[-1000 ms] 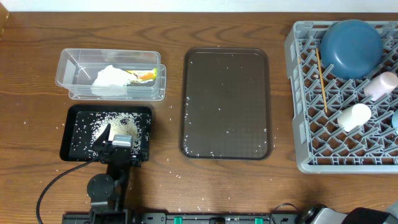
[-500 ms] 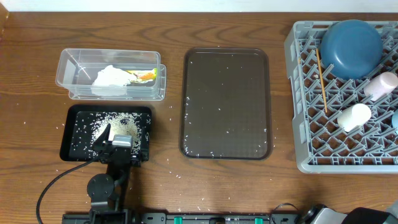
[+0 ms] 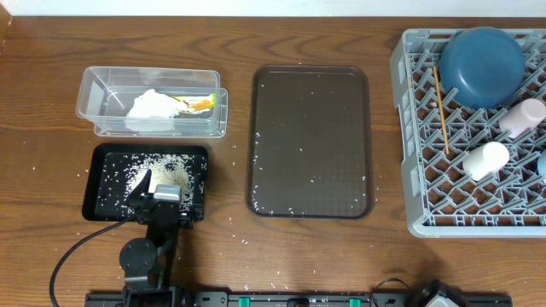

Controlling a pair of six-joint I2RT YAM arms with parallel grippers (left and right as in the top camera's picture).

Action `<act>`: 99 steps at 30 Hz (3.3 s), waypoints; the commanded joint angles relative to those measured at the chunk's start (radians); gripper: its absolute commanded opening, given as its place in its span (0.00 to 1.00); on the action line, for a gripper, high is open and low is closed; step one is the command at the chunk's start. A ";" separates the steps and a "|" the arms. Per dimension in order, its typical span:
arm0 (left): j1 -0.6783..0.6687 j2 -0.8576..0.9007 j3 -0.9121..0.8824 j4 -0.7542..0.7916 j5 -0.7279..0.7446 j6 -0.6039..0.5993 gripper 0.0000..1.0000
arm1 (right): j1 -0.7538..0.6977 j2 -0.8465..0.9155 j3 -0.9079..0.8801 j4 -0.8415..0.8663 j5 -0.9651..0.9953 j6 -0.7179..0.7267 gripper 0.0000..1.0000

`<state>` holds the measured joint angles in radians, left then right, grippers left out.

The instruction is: Sort waste into correct bins and load items into the dishwasher rack

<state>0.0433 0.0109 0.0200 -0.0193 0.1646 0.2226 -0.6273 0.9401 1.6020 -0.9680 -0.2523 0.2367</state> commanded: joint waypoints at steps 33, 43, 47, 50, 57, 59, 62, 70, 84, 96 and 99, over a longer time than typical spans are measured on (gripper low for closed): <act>0.001 -0.006 -0.016 -0.037 0.003 0.012 0.93 | 0.615 -0.534 -0.565 0.146 0.016 -0.074 0.99; 0.001 -0.006 -0.016 -0.037 0.003 0.012 0.93 | 0.682 -0.742 -0.988 0.491 0.016 -0.077 0.99; 0.001 -0.006 -0.016 -0.037 0.003 0.012 0.93 | 0.694 -0.841 -1.132 0.599 0.016 -0.077 0.99; 0.001 -0.006 -0.016 -0.037 0.003 0.012 0.93 | 0.694 -0.917 -1.229 0.652 0.016 -0.077 0.99; 0.001 -0.006 -0.016 -0.037 0.003 0.012 0.93 | 0.692 -0.935 -1.369 0.818 0.023 -0.077 0.99; 0.001 -0.006 -0.016 -0.037 0.003 0.012 0.93 | 0.692 -0.935 -1.407 0.864 0.035 -0.077 0.99; 0.001 -0.006 -0.016 -0.037 0.003 0.012 0.93 | 0.692 -0.935 -1.460 0.919 0.067 -0.077 0.99; 0.001 -0.006 -0.016 -0.037 0.003 0.012 0.93 | 0.673 -0.935 -1.573 1.049 0.135 -0.077 0.99; 0.001 -0.006 -0.016 -0.037 0.003 0.012 0.93 | 0.602 -0.935 -1.596 0.892 0.248 -0.097 0.99; 0.001 -0.006 -0.016 -0.037 0.003 0.012 0.93 | 0.601 -0.935 -1.596 0.893 0.248 -0.122 0.99; 0.001 -0.006 -0.016 -0.037 0.003 0.012 0.93 | 0.601 -0.935 -1.596 0.893 0.248 -0.122 0.99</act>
<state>0.0433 0.0109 0.0212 -0.0219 0.1570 0.2260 -0.0132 0.0120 0.0074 -0.0704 -0.0216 0.1280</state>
